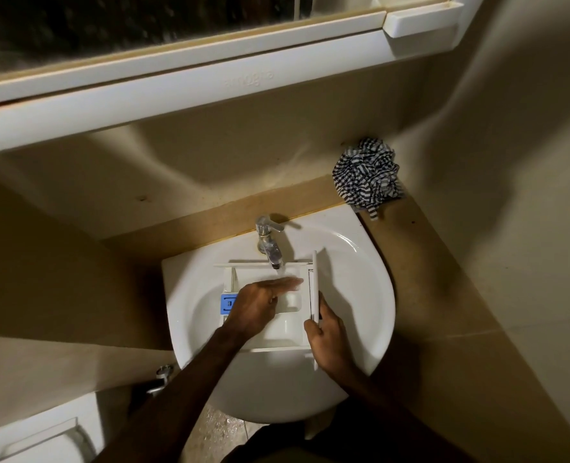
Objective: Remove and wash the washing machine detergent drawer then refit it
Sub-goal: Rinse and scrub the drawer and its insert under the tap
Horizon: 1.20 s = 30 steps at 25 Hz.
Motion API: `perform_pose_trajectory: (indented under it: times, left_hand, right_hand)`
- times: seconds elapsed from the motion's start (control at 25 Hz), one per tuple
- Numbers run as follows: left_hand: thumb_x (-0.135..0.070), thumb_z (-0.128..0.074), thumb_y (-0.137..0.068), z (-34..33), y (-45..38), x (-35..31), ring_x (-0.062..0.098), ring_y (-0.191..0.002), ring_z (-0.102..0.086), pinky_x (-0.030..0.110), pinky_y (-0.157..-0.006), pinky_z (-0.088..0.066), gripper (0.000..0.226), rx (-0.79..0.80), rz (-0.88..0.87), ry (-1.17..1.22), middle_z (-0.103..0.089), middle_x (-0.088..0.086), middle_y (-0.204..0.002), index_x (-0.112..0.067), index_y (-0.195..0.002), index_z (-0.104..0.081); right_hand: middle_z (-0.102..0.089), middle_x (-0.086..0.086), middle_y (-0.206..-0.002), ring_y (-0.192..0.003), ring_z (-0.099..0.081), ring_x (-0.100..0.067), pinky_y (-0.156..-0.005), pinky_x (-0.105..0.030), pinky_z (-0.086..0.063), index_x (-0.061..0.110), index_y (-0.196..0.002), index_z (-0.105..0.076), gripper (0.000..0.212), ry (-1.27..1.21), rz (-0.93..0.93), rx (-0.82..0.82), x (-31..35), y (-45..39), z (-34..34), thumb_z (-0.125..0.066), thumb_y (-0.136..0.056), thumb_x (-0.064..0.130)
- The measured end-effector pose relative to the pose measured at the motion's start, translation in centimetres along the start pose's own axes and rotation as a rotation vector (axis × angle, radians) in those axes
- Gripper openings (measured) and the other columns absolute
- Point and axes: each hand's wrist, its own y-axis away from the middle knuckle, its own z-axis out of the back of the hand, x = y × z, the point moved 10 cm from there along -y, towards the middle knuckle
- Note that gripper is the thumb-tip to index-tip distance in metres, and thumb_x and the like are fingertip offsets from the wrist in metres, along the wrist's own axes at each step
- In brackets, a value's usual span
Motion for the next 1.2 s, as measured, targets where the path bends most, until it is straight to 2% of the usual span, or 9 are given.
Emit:
perform_pose_trajectory:
  times: [0.2,0.4,0.52,0.6,0.72,0.84,0.92,1.04,1.2]
  left_hand:
    - [0.006,-0.065,-0.093,0.0,-0.3,0.7,0.027,-0.11,-0.075,0.031,-0.095,-0.057,0.042,-0.002,0.086,-0.025,-0.077,0.004,-0.123,-0.021,-0.121,-0.08]
    - [0.006,-0.057,-0.092,-0.9,0.2,0.9,0.017,-0.138,-0.056,0.028,-0.109,-0.046,0.068,0.208,-0.005,-0.167,-0.057,-0.009,-0.153,-0.034,-0.147,-0.059]
    - [-0.021,-0.057,-0.104,0.8,0.3,2.6,0.026,-0.119,-0.068,0.033,-0.095,-0.051,0.036,0.237,-0.001,-0.253,-0.073,0.0,-0.133,-0.033,-0.135,-0.07]
    - [-0.039,-0.053,-0.107,1.7,0.8,4.1,0.027,-0.106,-0.071,0.033,-0.088,-0.053,0.032,0.26,0.012,-0.294,-0.079,0.002,-0.118,-0.028,-0.124,-0.077]
    - [-0.036,-0.05,-0.107,1.6,1.1,4.0,0.026,-0.115,-0.067,0.035,-0.092,-0.052,0.032,0.25,0.028,-0.402,-0.076,0.0,-0.125,-0.026,-0.125,-0.075]
    - [-0.01,-0.051,-0.101,-1.2,0.2,0.8,0.024,-0.135,-0.058,0.033,-0.108,-0.045,0.044,0.252,-0.004,-0.227,-0.065,0.002,-0.145,-0.021,-0.141,-0.065]
    - [-0.004,-0.051,-0.1,-1.3,-0.5,-0.2,0.021,-0.138,-0.056,0.03,-0.111,-0.043,0.049,0.221,-0.029,-0.151,-0.062,0.0,-0.149,-0.022,-0.144,-0.062]
    - [-0.016,-0.052,-0.105,-0.1,0.4,2.0,0.02,-0.135,-0.058,0.031,-0.106,-0.046,0.043,0.216,-0.02,-0.238,-0.063,-0.004,-0.148,-0.031,-0.144,-0.062]
    - [-0.033,-0.049,-0.108,1.9,2.9,4.9,0.03,-0.111,-0.07,0.035,-0.087,-0.052,0.033,0.2,0.016,-0.343,-0.077,0.003,-0.123,-0.031,-0.133,-0.071]
  right_hand:
    - [-0.071,0.002,-0.127,-0.107,-0.068,-0.021,-0.096,-0.04,-0.057,0.033,-0.156,-0.042,0.074,0.009,-0.006,0.009,0.1,0.1,-0.2,-0.051,-0.083,0.026]
    - [-0.069,0.011,-0.114,-0.099,-0.068,-0.018,-0.091,-0.035,-0.057,0.039,-0.153,-0.042,0.072,-0.007,-0.034,0.02,-0.2,0.1,-0.3,-0.054,-0.084,0.023]
    - [-0.072,0.008,-0.119,-0.101,-0.068,-0.017,-0.089,-0.029,-0.055,0.04,-0.154,-0.042,0.076,0.004,-0.037,0.015,-0.1,0.2,0.0,-0.051,-0.08,0.024]
    - [-0.071,0.006,-0.13,-0.111,-0.067,-0.018,-0.096,-0.031,-0.054,0.037,-0.157,-0.041,0.079,0.018,-0.023,0.022,0.0,0.4,0.1,-0.05,-0.079,0.026]
    - [-0.066,0.003,-0.14,-0.121,-0.063,-0.022,-0.102,-0.034,-0.052,0.034,-0.159,-0.039,0.081,0.044,-0.011,0.027,0.5,0.8,-0.3,-0.049,-0.079,0.028]
    - [-0.07,-0.001,-0.132,-0.114,-0.066,-0.028,-0.097,-0.037,-0.054,0.033,-0.159,-0.039,0.081,0.065,-0.045,0.007,0.3,0.5,-0.4,-0.049,-0.078,0.031]
    - [-0.074,-0.001,-0.117,-0.102,-0.069,-0.027,-0.09,-0.04,-0.057,0.035,-0.155,-0.044,0.078,0.024,-0.082,0.001,0.1,0.2,-0.1,-0.05,-0.077,0.031]
    - [-0.072,0.008,-0.088,-0.077,-0.067,-0.018,-0.078,-0.041,-0.059,0.046,-0.146,-0.049,0.07,0.006,-0.103,0.051,-0.1,-0.3,0.7,-0.051,-0.076,0.034]
    - [-0.076,0.011,-0.097,-0.089,-0.072,-0.017,-0.087,-0.045,-0.06,0.048,-0.13,-0.06,0.061,0.072,-0.15,0.148,0.4,-1.1,1.5,-0.05,-0.07,0.051]
